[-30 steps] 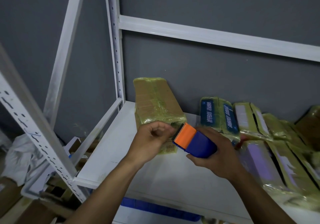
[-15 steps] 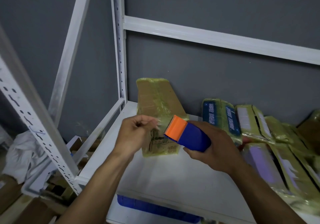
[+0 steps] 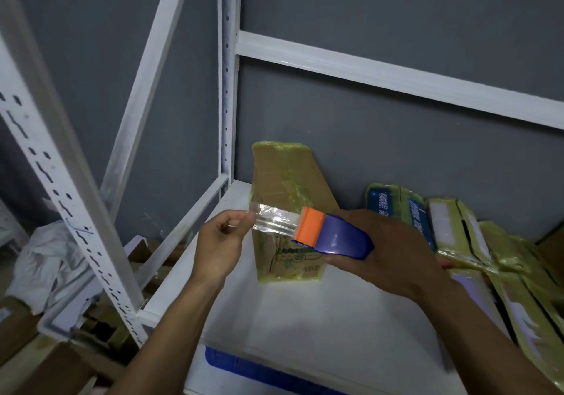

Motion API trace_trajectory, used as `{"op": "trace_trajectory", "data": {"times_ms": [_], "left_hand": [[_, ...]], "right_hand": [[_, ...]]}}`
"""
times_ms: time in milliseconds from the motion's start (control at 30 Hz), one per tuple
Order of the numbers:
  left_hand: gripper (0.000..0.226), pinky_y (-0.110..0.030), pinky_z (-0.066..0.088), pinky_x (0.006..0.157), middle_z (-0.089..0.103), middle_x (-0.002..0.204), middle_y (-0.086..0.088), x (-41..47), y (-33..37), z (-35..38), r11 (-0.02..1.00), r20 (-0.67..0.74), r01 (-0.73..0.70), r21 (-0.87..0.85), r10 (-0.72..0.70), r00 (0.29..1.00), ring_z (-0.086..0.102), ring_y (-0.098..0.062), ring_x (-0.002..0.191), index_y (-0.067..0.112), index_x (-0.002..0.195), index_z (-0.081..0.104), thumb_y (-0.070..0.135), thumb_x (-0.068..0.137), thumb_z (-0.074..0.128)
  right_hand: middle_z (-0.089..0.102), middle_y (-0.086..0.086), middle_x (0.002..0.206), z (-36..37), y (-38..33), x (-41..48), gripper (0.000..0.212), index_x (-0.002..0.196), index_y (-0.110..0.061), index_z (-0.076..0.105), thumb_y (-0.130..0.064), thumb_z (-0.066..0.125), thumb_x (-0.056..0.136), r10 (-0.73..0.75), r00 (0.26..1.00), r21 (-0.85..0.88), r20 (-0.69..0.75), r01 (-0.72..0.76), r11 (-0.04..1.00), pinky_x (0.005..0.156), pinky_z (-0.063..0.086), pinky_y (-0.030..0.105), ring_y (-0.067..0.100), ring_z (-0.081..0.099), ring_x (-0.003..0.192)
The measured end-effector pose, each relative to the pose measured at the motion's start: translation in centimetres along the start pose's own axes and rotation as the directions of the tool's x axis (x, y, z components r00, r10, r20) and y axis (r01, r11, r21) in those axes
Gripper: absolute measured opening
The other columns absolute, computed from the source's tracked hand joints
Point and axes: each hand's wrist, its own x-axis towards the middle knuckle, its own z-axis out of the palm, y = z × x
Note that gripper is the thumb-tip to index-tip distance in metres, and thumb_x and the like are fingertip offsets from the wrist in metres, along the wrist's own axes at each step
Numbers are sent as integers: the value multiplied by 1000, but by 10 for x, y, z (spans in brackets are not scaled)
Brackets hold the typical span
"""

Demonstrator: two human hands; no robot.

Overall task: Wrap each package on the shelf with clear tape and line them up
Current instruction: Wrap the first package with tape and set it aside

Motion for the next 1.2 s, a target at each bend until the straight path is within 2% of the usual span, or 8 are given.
{"op": "trace_trajectory", "data": {"times_ms": [167,300,533,800,900,1033,1133,1200], "left_hand": [[9,-23,48,70,76,88,12,3,-26,-4,989,-19,96,-110,-99,995,62,3,69,26,89,78,34,90,75],[6,-23,50,73,77,90,9,10,-41,-1,975,-25,131,-181,-138,990,63,-8,77,28,95,78,28,94,72],[12,-19,50,67,74,90,20,15,-64,9,980,-55,160,-115,-167,984,67,-10,85,36,87,78,34,95,69],[18,-8,50,53,77,88,16,16,-67,28,945,49,212,-249,-206,977,68,7,72,37,79,81,29,93,72],[16,-10,53,62,78,90,15,16,-67,38,937,87,227,-267,-212,974,71,1,82,40,82,81,30,92,73],[25,-16,55,85,73,102,20,19,-65,39,955,44,202,-215,-197,979,68,1,97,33,113,74,29,89,77],[16,-18,57,83,77,103,10,15,-63,36,971,-19,70,-231,-76,997,71,-5,98,32,106,77,25,92,73],[14,-19,57,81,78,100,8,8,-57,37,955,59,53,-290,-38,998,72,-7,99,37,97,79,35,97,65]], "right_hand": [[55,-26,139,-11,-17,26,78,149,-46,43,-82,54,81,-60,986,-173,153,86,981,94,53,31,1,55,123],[52,-22,144,-18,-34,48,72,149,-43,42,-73,59,86,-143,966,-277,214,201,940,89,56,34,7,58,121],[64,-12,99,-15,-49,73,30,106,-40,53,-57,67,87,-125,944,-336,306,230,913,79,55,32,8,60,86],[67,-9,85,-10,-49,80,26,84,-36,51,-56,67,86,-85,951,-335,297,187,923,72,55,30,10,61,75],[67,-9,87,-7,-47,81,26,92,-36,55,-58,67,86,-73,949,-339,305,180,923,73,55,30,10,62,77],[70,-12,96,-6,-43,78,37,112,-38,62,-64,66,86,-72,953,-334,294,173,927,75,56,29,10,65,84],[68,-15,101,-5,-41,76,50,127,-44,58,-68,67,84,-77,952,-303,296,170,938,77,56,31,9,64,92],[64,-16,97,-4,-39,76,51,129,-44,57,-67,68,85,-74,949,-275,306,162,948,78,57,33,8,62,89]]}}
